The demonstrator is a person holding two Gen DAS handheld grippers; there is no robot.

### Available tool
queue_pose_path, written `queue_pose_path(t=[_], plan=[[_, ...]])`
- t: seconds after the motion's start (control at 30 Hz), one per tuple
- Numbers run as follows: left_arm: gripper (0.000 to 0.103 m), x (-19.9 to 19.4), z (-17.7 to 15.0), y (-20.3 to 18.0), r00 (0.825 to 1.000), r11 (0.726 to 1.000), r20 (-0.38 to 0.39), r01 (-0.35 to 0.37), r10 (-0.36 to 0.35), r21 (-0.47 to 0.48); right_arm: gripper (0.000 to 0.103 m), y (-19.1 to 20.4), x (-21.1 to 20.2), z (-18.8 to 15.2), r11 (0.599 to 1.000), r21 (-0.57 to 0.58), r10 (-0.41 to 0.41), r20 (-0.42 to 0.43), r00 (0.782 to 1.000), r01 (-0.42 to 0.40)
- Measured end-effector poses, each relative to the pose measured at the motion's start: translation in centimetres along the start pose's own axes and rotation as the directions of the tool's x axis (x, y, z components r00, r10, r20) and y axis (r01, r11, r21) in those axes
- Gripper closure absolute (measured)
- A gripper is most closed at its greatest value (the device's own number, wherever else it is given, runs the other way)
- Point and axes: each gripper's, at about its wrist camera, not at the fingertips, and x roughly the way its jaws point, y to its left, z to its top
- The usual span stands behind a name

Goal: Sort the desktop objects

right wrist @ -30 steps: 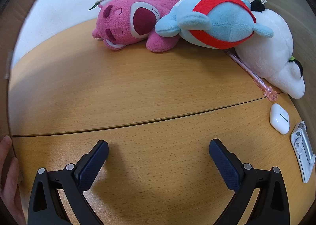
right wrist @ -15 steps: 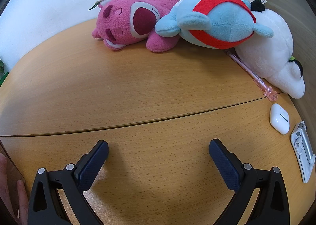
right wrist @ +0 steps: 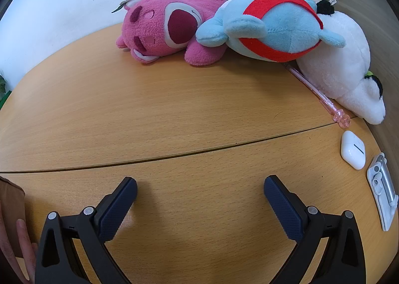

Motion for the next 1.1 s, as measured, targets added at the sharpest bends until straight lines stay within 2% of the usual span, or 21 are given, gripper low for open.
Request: queue_pose_path(t=[1.1], plan=[[0.000, 0.0, 0.0, -0.1, 1.000, 1.000, 0.000, 0.002, -0.002, 0.003, 0.000, -1.0, 0.4, 0.0, 1.000, 0.002, 0.002, 0.001, 1.000, -0.002]])
